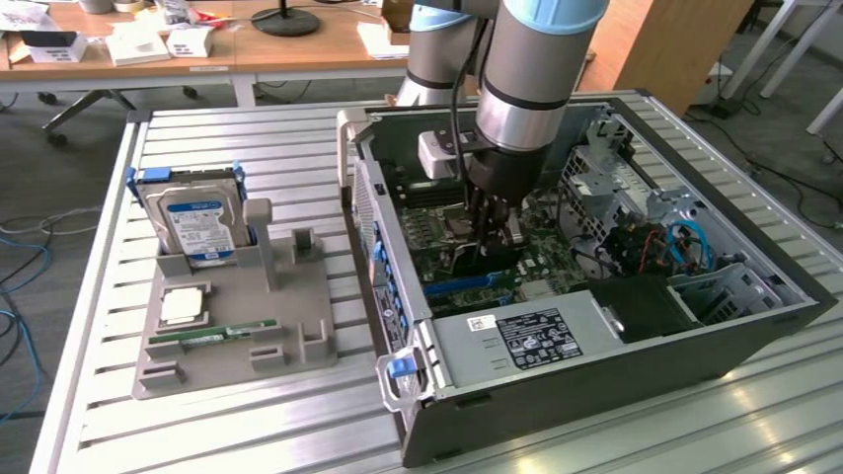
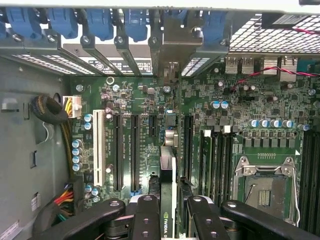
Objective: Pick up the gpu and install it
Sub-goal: 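Insert the gpu into the slot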
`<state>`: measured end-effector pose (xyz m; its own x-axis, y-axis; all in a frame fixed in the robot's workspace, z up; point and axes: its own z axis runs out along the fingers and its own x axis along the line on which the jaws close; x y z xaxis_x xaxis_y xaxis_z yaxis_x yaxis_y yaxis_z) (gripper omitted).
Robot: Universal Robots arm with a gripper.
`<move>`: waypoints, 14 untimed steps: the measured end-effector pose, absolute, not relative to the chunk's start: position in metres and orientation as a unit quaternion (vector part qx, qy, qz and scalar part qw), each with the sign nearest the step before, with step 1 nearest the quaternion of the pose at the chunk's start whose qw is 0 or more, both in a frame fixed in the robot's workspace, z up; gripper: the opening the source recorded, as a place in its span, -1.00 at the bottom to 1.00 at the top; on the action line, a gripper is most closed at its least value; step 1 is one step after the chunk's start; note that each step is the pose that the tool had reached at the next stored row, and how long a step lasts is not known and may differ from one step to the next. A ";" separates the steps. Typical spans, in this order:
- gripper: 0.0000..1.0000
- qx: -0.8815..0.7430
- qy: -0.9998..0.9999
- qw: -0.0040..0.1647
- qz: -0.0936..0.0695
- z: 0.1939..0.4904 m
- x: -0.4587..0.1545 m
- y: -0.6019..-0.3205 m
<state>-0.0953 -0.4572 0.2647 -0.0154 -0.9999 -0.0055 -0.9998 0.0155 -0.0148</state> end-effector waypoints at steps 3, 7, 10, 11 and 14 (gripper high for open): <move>-0.48 -0.702 0.713 0.007 -0.004 0.263 -0.096 -0.457; -0.48 -0.702 0.713 0.006 -0.004 0.261 -0.096 -0.457; -0.48 -0.702 0.713 0.006 -0.005 0.260 -0.096 -0.457; -0.48 -0.702 0.713 0.006 -0.005 0.260 -0.096 -0.457; -0.48 -0.702 0.713 0.006 -0.005 0.259 -0.096 -0.457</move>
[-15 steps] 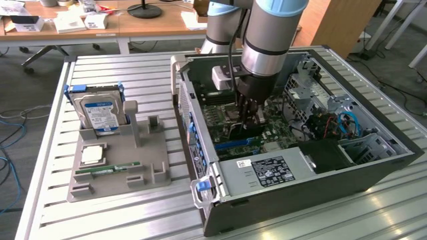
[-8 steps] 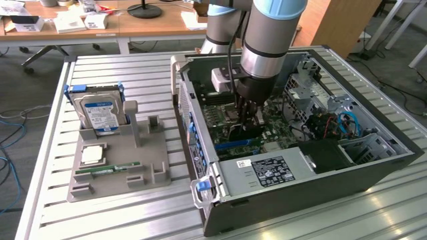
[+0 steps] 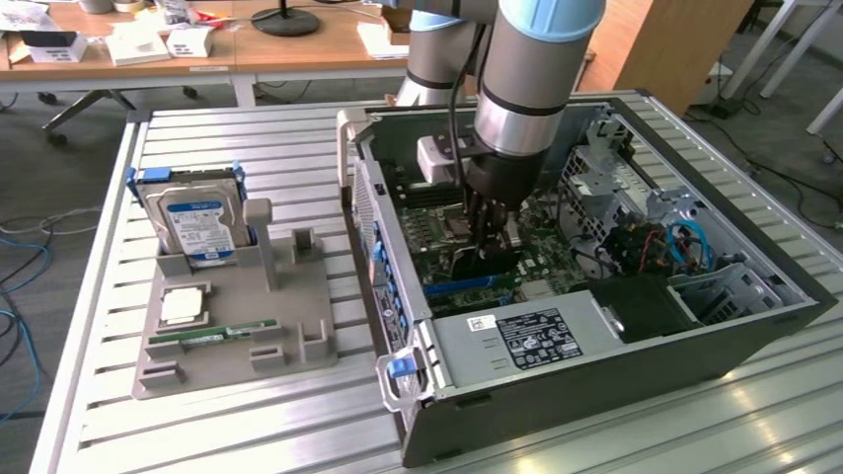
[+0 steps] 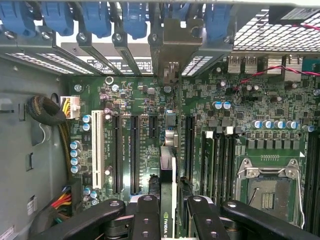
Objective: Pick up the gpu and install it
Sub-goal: 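Insert the gpu into the slot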
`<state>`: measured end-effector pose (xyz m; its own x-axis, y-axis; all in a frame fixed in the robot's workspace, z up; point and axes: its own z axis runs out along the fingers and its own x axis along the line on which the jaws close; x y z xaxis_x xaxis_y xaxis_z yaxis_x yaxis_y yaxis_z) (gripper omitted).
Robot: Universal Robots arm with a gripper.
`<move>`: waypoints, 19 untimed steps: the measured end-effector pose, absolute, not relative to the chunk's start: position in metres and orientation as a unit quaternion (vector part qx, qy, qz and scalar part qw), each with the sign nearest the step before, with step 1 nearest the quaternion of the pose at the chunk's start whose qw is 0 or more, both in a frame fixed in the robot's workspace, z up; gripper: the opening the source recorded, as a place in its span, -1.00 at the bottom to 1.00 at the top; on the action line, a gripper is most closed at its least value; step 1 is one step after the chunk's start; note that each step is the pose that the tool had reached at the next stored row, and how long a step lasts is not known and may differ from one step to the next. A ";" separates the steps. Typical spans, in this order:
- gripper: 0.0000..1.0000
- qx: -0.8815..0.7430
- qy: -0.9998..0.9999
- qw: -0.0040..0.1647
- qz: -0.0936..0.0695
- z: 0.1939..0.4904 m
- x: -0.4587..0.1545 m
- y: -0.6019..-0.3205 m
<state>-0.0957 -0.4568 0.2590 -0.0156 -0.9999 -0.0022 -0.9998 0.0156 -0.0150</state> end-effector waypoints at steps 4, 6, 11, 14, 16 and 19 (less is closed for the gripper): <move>-0.48 -0.702 0.713 0.006 -0.005 0.258 -0.096 -0.457; -0.48 -0.702 0.713 0.006 -0.005 0.258 -0.096 -0.457; -0.48 -0.702 0.713 0.006 -0.005 0.256 -0.096 -0.457; -0.48 -0.702 0.713 0.006 -0.005 0.256 -0.096 -0.457; -0.48 -0.702 0.713 0.006 -0.005 0.256 -0.096 -0.457; -0.48 -0.702 0.713 0.006 -0.005 0.255 -0.096 -0.457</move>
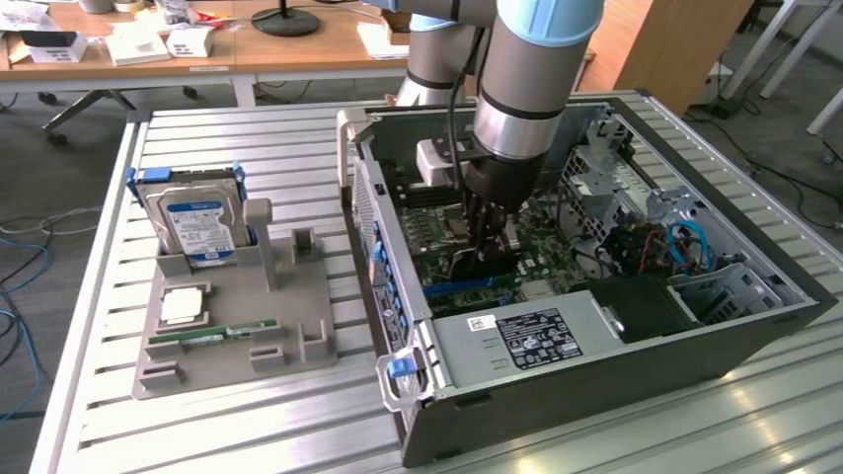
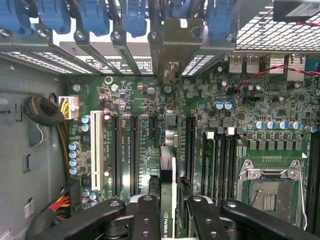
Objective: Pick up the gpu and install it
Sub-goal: 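Insert the gpu into the slot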
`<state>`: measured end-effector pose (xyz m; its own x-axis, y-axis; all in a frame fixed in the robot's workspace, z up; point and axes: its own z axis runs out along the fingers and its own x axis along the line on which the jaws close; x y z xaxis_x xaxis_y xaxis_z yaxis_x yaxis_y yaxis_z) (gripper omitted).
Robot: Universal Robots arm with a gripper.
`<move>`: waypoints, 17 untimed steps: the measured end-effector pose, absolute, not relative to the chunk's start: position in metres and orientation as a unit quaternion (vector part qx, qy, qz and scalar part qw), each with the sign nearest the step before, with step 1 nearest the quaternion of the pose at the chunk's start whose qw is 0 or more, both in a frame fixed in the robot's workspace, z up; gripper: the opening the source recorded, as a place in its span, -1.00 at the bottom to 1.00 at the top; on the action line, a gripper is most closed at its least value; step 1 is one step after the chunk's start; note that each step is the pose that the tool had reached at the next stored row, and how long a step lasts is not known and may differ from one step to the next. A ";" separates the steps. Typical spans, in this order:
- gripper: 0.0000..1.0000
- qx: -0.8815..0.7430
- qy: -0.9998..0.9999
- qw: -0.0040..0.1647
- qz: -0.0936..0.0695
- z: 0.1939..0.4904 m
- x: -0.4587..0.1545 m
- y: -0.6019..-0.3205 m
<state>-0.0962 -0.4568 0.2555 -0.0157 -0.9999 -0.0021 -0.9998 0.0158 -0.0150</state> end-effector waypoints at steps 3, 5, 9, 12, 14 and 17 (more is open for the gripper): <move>-0.48 -0.702 0.713 0.006 -0.005 0.256 -0.097 -0.457; -0.48 -0.702 0.713 0.006 -0.005 0.256 -0.097 -0.457; -0.48 -0.702 0.713 0.006 -0.005 0.255 -0.097 -0.457; -0.48 -0.702 0.713 0.006 -0.005 0.254 -0.097 -0.457; -0.48 -0.702 0.713 0.006 -0.005 0.254 -0.097 -0.457; -0.48 -0.702 0.713 0.006 -0.005 0.254 -0.097 -0.457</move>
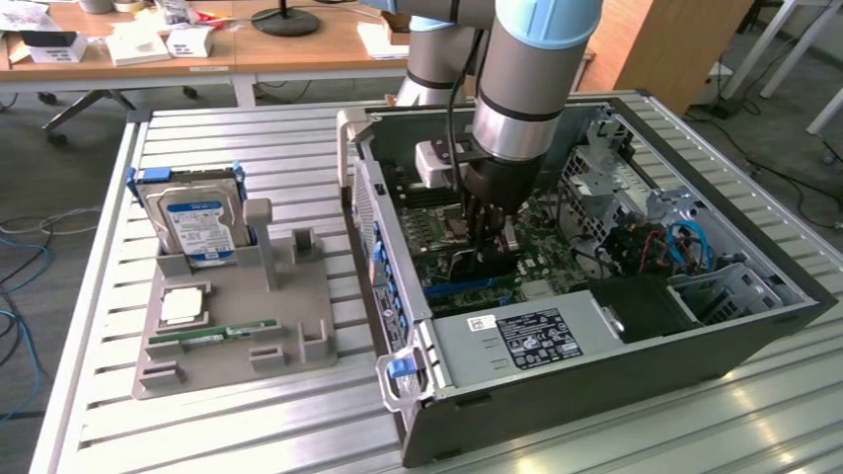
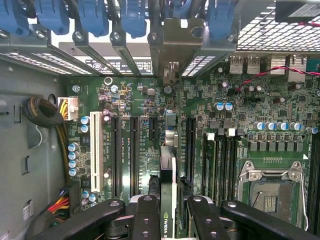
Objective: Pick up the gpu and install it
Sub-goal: 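Insert the gpu into the slot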
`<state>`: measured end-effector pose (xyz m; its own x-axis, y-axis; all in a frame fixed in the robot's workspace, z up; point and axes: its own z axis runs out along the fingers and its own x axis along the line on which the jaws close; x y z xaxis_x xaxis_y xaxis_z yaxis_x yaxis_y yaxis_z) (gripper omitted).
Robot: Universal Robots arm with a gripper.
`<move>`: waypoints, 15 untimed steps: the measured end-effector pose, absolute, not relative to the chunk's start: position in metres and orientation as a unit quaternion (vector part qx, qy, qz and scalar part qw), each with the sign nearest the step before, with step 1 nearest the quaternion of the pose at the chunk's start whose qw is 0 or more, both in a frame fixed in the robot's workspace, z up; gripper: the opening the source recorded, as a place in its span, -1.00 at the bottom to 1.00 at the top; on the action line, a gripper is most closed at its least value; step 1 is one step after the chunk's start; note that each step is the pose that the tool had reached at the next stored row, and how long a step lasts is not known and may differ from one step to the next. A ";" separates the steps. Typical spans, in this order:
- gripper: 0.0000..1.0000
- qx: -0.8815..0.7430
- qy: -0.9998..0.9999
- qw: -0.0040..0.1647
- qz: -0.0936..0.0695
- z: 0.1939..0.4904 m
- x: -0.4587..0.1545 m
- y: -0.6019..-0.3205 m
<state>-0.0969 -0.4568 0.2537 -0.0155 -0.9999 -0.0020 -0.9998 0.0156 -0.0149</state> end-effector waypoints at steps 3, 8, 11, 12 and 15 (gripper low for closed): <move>-0.48 -0.702 0.713 0.006 -0.005 0.254 -0.097 -0.457; -0.48 -0.703 0.711 0.008 -0.006 0.254 -0.097 -0.457; -0.48 -0.703 0.711 0.008 -0.007 0.254 -0.097 -0.457; -0.48 -0.703 0.711 0.008 -0.007 0.254 -0.098 -0.457; -0.48 -0.703 0.711 0.008 -0.007 0.254 -0.098 -0.457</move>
<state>-0.0983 -0.4568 0.2537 -0.0105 -0.9999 -0.0021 -0.9997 0.0105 -0.0213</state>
